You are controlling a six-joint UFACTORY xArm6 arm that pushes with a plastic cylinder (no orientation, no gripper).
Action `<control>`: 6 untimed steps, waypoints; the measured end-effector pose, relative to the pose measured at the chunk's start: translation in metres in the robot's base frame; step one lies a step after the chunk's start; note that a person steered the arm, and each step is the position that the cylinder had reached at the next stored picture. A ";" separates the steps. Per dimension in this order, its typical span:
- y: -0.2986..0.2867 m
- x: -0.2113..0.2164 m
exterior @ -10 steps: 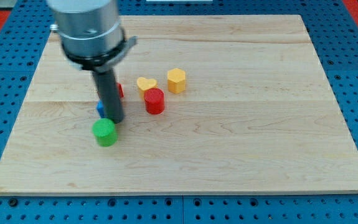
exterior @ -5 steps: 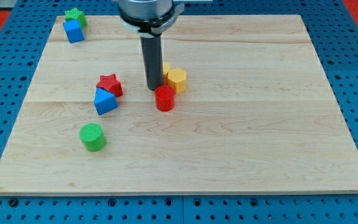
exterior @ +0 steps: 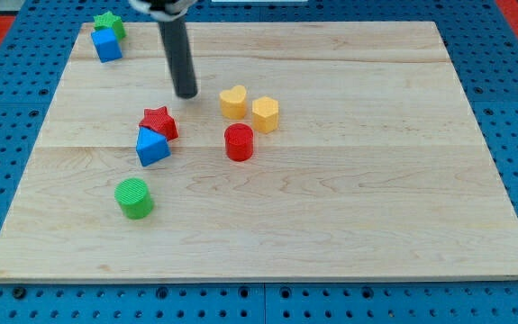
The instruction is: Push the yellow heart towards red star
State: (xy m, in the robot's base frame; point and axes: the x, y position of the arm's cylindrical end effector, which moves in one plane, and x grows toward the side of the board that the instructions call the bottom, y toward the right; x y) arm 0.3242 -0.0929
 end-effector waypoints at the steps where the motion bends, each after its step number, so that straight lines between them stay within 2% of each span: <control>1: 0.052 -0.019; 2: 0.100 0.012; 3: 0.109 0.017; 5: 0.073 0.027; 6: 0.039 0.051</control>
